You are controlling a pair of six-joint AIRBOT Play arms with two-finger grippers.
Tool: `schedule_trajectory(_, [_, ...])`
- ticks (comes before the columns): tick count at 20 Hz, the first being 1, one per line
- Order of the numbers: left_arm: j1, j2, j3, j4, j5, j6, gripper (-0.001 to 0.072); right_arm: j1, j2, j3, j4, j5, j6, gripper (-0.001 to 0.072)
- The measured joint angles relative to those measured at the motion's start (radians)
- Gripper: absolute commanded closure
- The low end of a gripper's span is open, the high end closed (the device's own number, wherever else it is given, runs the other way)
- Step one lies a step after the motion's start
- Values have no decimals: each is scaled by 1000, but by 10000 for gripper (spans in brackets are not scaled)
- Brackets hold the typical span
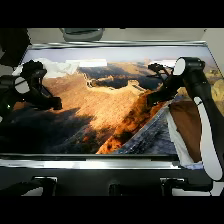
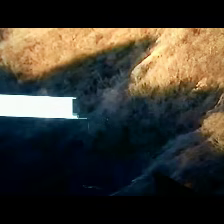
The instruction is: Fold the shirts.
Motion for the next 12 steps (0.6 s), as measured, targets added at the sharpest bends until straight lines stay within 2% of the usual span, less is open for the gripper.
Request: schedule_trajectory(12, [-8,14,-55,2,34,-14,106,13,-19,2,-18,46,-3,55])
